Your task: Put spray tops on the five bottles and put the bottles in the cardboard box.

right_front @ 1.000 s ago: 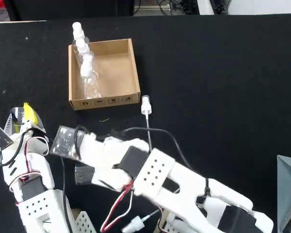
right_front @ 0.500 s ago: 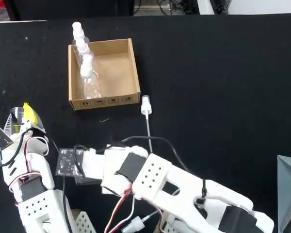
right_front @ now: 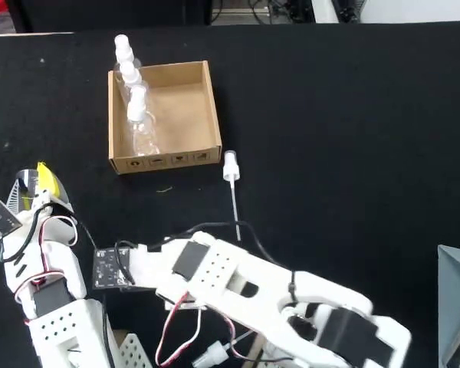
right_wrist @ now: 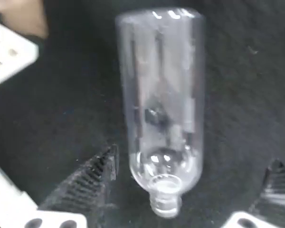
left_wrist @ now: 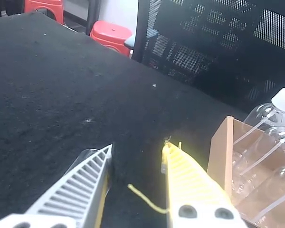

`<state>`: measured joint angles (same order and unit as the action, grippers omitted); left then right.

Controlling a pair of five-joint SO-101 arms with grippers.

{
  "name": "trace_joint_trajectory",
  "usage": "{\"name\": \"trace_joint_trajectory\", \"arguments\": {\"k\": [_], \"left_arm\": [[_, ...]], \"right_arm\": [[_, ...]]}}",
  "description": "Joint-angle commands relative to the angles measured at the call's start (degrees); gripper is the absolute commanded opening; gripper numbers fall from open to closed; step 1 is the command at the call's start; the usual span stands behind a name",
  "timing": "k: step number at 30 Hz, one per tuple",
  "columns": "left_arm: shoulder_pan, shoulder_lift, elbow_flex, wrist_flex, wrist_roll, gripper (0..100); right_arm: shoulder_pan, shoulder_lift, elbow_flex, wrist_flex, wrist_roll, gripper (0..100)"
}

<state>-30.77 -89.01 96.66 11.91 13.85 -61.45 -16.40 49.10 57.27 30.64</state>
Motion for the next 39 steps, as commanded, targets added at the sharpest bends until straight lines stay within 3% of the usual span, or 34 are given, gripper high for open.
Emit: {"name": "trace_joint_trajectory", "arguments": {"k": [1,7,12,21,28,39], "left_arm": [[-0.7,-0.9,1.3,-1.2,-0.1,15],[-0.8,-0.9,1.3,-1.2,-0.1,15],[-0.8,-0.9,1.3,-1.2,-0.1,15],[-0.6,-0.9,1.3,-1.2,-0.1,15],[-0.6,-0.9,1.3,-1.2,-0.1,15],[-0.6,-0.9,1.3,-1.2,-0.1,15]], "right_arm": [[-0.6,2.9,-5.0,-1.1,0.4,41.0],[0.5,3.7,-5.5,-1.1,0.4,40.0],[2.6,3.7,-6.8,-1.8,0.4,30.0],[2.8,3.6,-7.1,-1.9,0.8,20.7],[3.0,3.6,-7.1,-1.6,16.0,10.9],[9.4,3.6,-11.6,6.6,16.8,10.6]]}}
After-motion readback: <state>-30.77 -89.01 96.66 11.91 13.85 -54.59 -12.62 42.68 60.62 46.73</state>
